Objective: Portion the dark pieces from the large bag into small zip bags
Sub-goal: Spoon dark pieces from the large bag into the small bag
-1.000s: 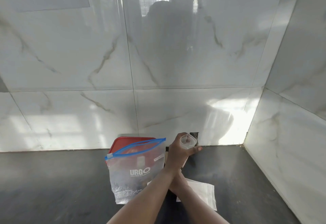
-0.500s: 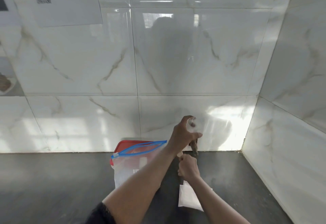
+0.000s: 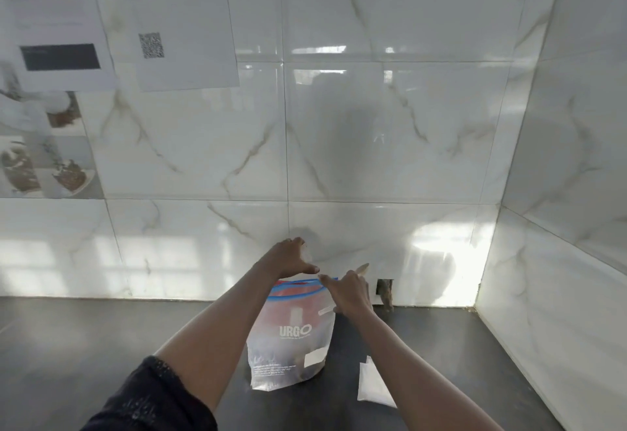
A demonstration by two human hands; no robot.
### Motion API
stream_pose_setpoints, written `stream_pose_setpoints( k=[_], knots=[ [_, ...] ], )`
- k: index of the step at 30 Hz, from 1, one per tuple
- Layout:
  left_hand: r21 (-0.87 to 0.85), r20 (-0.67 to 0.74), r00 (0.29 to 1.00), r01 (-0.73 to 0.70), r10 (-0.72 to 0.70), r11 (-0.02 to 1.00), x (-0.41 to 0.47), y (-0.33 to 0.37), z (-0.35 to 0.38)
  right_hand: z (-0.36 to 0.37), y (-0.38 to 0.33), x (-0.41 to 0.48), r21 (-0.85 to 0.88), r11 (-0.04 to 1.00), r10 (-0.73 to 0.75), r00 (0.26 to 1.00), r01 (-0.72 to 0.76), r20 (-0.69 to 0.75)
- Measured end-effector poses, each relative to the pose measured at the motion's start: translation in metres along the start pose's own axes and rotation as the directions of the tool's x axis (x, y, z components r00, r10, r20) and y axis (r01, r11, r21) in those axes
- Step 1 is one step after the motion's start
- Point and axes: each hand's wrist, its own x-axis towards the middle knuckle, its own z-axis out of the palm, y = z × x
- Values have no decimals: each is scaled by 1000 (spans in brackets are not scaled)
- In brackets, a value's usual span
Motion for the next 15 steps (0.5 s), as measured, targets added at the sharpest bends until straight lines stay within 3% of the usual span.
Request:
stream_pose_setpoints(
  k=[3,7,15],
  knots=[
    [-14,82,996,30,-29,999,-9,-11,-4,4,-7,-7,50,999,15,1000,-16,24],
    [115,202,979,18,-41,993,-16,-18,-1,3,-7,-10,69,998,-3,1000,4,-7],
    [1,128,989,-79,78,997,-6,11,14,-33,3,-4,-16,1000,16,994,-17,-104]
  ],
)
